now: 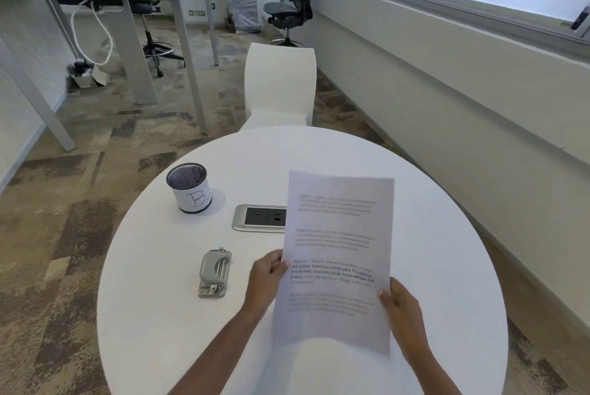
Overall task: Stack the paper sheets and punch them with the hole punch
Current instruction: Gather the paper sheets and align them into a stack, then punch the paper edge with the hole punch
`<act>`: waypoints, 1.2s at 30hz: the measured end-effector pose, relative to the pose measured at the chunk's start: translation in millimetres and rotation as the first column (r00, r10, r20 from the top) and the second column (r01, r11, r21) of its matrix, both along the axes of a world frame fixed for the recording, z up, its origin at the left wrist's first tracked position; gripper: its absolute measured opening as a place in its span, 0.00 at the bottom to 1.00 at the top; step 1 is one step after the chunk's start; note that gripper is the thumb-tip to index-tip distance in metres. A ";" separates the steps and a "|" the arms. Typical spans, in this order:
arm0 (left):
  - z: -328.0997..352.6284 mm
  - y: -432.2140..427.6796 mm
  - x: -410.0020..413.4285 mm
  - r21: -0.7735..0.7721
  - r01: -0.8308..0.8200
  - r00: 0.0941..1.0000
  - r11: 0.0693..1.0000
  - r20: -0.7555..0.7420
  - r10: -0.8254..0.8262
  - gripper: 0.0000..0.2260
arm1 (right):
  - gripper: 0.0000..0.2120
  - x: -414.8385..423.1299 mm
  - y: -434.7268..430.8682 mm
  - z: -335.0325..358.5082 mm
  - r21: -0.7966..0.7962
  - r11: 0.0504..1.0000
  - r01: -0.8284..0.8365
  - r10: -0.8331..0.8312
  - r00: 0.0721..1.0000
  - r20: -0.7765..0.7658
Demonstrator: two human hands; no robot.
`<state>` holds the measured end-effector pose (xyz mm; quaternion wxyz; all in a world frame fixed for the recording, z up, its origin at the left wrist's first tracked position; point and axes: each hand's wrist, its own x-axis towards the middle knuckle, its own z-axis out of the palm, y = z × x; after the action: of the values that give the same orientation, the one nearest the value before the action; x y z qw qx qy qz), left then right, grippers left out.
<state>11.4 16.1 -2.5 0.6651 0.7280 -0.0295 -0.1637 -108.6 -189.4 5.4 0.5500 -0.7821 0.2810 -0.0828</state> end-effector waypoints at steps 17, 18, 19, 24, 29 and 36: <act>-2.3 12.2 4.6 -0.051 0.032 0.997 0.998 0.068 -0.028 0.11 | 0.08 13.5 3.0 -5.7 0.045 0.998 0.050 -0.056 0.988 0.147; -1.1 14.1 5.7 -0.053 0.044 0.997 0.998 0.065 -0.041 0.10 | 0.09 13.2 1.2 -5.0 0.051 0.998 0.046 -0.053 0.988 0.148; 0.2 16.0 7.3 -0.057 0.049 0.997 0.997 0.061 -0.046 0.08 | 0.09 13.1 -0.5 -4.6 0.074 0.996 0.043 -0.053 0.988 0.147; 8.7 31.1 18.6 0.014 -0.122 0.992 0.992 -0.023 0.122 0.07 | 0.11 10.2 -2.9 -5.3 0.249 0.968 0.042 -0.053 0.998 0.036; 1.3 61.8 32.3 0.555 -0.368 0.930 0.746 0.200 0.309 0.13 | 0.12 5.2 -4.1 -16.1 0.300 0.947 0.115 -0.087 0.991 -0.104; -21.4 95.7 52.6 0.702 -0.176 0.930 0.691 -0.111 0.350 0.15 | 0.14 -5.4 -5.2 -28.4 0.316 0.936 0.154 -0.076 0.966 -0.246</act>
<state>64.0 111.8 -24.0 0.3671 0.8919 0.2168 -0.1506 -114.0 -194.7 -23.0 0.6320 -0.6645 0.3981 0.0245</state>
